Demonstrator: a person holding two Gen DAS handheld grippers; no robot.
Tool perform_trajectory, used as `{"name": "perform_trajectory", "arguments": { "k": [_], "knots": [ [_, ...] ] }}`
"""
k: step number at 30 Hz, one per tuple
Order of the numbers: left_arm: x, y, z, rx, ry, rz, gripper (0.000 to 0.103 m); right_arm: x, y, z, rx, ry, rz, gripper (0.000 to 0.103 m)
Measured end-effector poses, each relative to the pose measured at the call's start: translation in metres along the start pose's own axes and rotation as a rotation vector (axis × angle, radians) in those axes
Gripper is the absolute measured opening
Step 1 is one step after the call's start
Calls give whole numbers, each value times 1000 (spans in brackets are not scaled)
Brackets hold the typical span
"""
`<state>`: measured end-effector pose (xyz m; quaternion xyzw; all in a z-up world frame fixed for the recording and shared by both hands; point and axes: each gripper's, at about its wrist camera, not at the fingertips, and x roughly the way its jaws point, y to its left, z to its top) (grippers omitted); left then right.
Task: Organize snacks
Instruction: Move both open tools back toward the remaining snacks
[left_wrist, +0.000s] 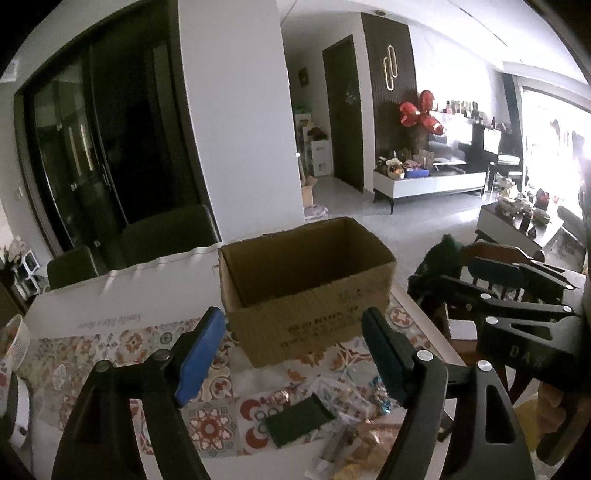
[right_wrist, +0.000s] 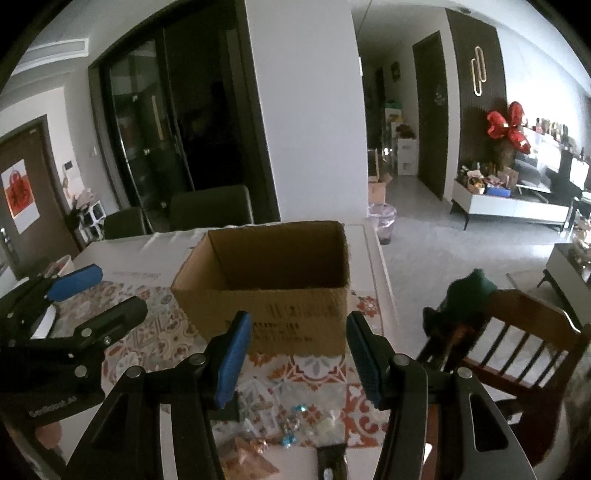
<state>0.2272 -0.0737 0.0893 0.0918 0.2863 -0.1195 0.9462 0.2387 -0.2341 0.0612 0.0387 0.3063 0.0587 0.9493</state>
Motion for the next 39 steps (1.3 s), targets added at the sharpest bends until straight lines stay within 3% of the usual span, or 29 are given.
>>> {"name": "perform_trajectory", "arguments": {
  "k": [10, 13, 16, 39],
  "knots": [
    [-26, -20, -40, 33, -9, -37, 78, -43, 2, -42, -36, -52, -34, 55],
    [-32, -27, -50, 40, -6, -53, 78, -51, 2, -56, -31, -58, -40, 64],
    [-35, -33, -60, 45, 1, -67, 78, -58, 2, -70, -43, -61, -55, 64],
    [-3, -62, -132, 67, 146, -154, 77, -34, -8, -148, -62, 120, -91, 64]
  ]
}}
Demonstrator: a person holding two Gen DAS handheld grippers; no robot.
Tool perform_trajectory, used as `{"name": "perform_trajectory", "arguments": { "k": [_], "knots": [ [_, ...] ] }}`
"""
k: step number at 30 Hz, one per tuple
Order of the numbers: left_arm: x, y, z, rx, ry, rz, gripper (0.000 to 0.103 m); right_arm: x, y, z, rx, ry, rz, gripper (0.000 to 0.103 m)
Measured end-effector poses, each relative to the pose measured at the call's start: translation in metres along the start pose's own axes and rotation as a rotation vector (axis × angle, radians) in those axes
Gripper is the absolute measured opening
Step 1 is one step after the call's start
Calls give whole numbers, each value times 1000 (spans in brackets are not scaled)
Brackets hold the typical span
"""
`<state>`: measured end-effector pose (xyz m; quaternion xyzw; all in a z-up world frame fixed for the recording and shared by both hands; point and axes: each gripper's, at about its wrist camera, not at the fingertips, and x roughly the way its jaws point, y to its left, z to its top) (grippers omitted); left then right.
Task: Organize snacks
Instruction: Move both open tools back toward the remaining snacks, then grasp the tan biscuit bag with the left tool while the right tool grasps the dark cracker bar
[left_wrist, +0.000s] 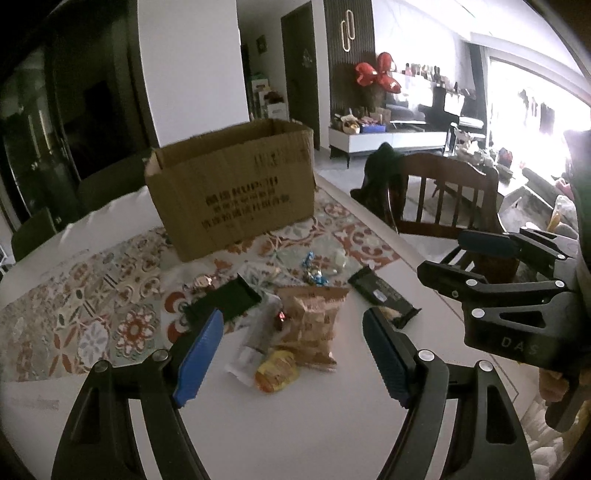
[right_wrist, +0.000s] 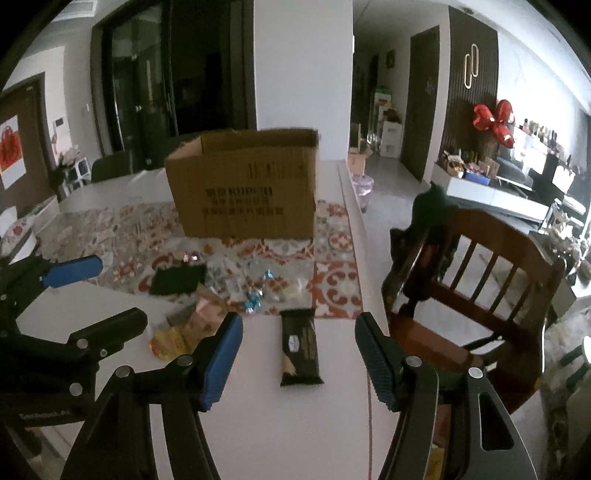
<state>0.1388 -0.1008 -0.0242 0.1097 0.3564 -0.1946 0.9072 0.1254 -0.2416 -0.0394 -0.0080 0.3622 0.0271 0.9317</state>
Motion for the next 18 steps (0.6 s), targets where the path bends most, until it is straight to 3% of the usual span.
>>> {"name": "perform_trajectory", "arguments": {
  "k": [18],
  "knots": [
    [57, -2, -16, 2, 114, -31, 77, 60, -12, -21, 35, 161, 16, 64]
  ]
}}
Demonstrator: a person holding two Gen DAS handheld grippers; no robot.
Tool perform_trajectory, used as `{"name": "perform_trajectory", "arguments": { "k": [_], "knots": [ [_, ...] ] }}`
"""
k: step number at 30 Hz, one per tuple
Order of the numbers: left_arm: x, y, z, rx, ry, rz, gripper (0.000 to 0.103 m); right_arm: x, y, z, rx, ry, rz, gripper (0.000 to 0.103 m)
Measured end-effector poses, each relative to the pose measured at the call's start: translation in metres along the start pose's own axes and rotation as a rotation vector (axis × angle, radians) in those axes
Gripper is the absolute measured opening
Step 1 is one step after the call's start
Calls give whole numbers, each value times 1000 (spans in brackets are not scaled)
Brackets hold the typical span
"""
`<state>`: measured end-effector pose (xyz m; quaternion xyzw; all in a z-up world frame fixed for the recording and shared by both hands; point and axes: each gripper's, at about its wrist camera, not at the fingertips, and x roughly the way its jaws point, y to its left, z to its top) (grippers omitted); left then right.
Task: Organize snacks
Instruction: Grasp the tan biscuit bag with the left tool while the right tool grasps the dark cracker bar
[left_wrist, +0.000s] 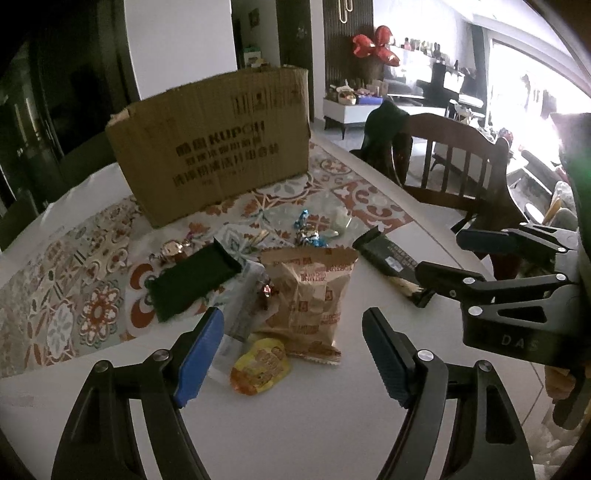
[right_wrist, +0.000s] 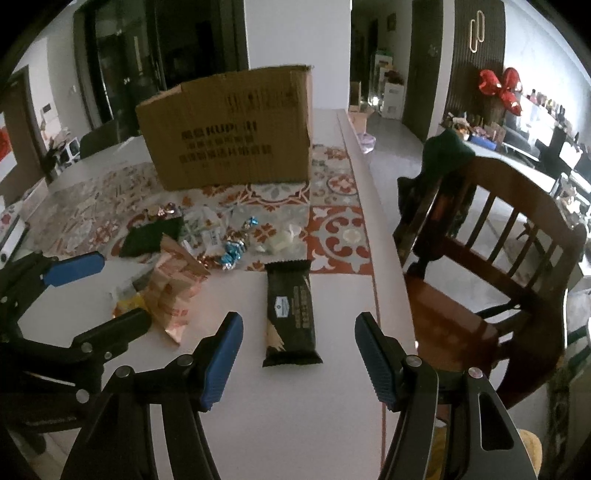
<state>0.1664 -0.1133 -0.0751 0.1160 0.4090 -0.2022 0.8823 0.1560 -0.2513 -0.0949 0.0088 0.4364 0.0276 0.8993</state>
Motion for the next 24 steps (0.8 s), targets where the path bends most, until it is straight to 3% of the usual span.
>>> {"name": "perform_trajectory", "arguments": {
  "k": [7, 16, 21, 24],
  "knots": [
    [14, 0, 3, -19, 20, -24, 76, 16, -4, 0, 29, 33, 17, 64],
    [34, 2, 7, -52, 56, -44, 68, 32, -4, 4, 27, 62, 20, 63],
    [42, 3, 9, -91, 79, -71, 61, 40, -4, 5, 23, 70, 9, 63],
    [46, 5, 11, -111, 86, -81, 52, 44, -4, 7, 23, 79, 8, 58]
  ]
}}
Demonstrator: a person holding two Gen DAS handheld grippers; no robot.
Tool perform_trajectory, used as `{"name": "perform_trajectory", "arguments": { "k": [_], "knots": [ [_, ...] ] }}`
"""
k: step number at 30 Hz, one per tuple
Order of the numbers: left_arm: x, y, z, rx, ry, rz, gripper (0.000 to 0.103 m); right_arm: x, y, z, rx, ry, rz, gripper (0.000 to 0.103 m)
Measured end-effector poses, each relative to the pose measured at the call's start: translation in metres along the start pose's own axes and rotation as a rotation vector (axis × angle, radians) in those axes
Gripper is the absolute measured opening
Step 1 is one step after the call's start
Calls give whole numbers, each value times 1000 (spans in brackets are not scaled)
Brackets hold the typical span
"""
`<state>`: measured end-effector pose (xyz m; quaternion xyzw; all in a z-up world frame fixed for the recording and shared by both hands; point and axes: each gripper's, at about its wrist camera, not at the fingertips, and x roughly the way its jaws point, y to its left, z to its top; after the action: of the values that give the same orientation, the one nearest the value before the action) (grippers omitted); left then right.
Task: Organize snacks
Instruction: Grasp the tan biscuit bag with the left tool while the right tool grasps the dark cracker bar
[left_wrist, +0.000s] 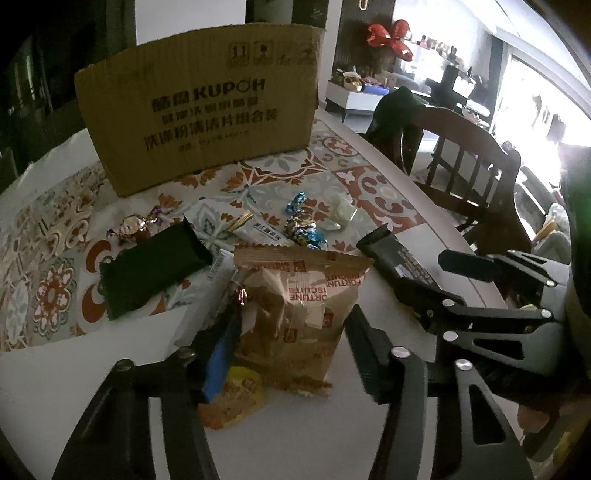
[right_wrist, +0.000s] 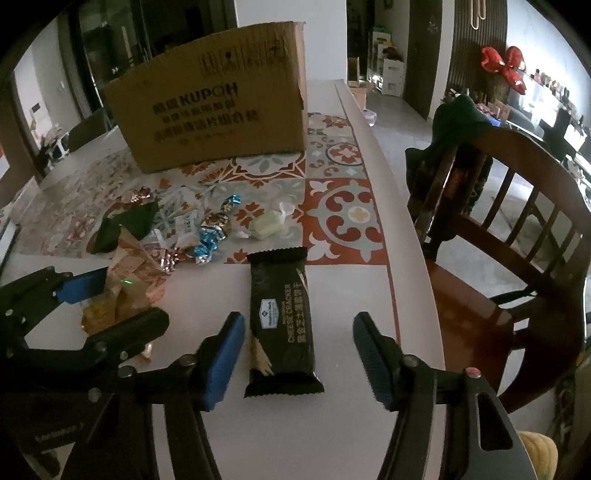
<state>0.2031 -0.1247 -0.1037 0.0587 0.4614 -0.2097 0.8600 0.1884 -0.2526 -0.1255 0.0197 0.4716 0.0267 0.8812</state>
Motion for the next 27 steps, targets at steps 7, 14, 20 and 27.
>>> {"name": "perform_trajectory", "arguments": {
  "k": [7, 14, 20, 27],
  "knots": [
    [2, 5, 2, -32, 13, -13, 43, 5, 5, 1, -15, 6, -3, 51],
    [0, 5, 1, -35, 10, -10, 42, 5, 9, 2, -24, -4, -7, 33],
    [-8, 2, 1, -25, -11, -8, 42, -2, 5, 2, 15, -11, 16, 33],
    [-22, 1, 5, -26, -46, -5, 42, -20, 7, 3, 24, -51, 27, 33]
  ]
}}
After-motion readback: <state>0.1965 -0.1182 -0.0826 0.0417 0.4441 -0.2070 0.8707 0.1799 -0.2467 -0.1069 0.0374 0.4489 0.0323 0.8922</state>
